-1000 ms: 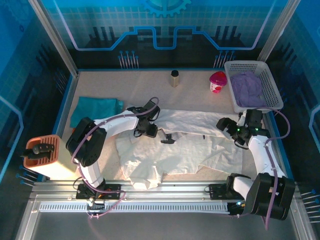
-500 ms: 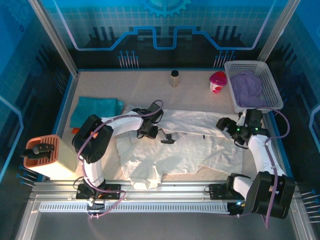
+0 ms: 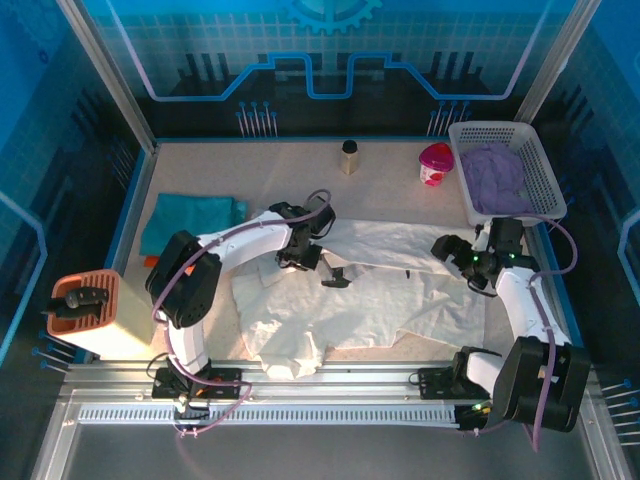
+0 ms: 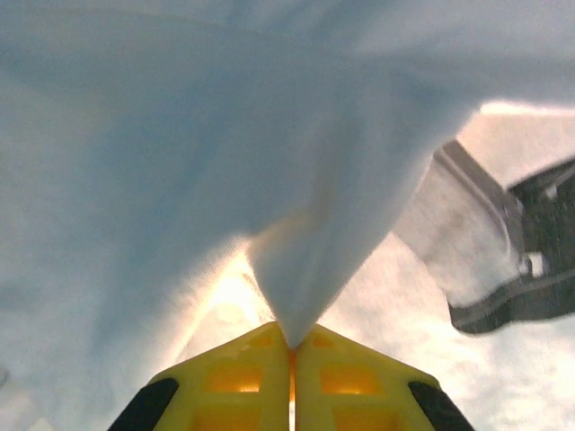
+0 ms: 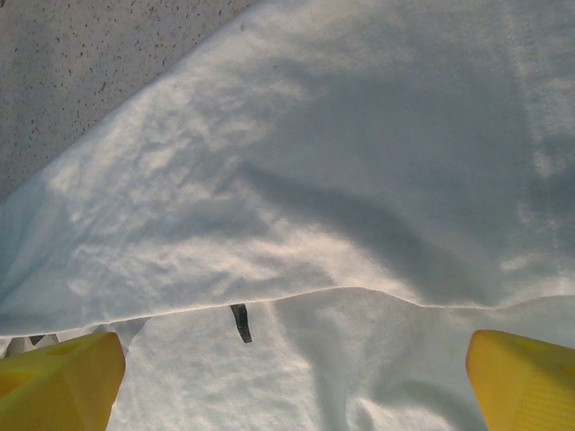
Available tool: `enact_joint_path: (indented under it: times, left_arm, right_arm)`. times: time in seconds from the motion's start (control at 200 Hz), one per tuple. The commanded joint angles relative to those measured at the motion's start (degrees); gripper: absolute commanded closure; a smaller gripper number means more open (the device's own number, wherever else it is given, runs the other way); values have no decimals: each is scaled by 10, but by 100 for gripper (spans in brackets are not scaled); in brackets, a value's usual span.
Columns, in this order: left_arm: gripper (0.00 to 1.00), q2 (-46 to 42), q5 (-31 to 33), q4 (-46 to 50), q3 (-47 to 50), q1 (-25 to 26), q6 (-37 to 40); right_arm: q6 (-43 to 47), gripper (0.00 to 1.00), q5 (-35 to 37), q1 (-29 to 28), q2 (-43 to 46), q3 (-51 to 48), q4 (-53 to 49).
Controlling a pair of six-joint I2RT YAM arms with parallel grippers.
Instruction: Fold and stack the t-shirts
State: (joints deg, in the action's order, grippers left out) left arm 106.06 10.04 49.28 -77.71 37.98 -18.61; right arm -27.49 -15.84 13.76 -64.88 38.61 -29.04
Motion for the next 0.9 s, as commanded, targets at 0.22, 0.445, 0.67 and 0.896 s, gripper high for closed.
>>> enact_joint_path:
  times: [0.22,0.445,0.67,0.896]
  left_arm:
    - [87,45,-11,177,-73,35,-1]
    - [54,78,7,183,-87,36,-10]
    - [48,57,-11,162,-115,-43,10]
    - [51,88,-119,95,-186,-165,27]
  right_arm:
    - [-6,3,-24,-9,-13,2,7]
    - [-3,3,-23,-9,-13,3,4]
    - [1,3,-18,-9,-24,23,3]
    - [10,4,6,-20,-113,96,1]
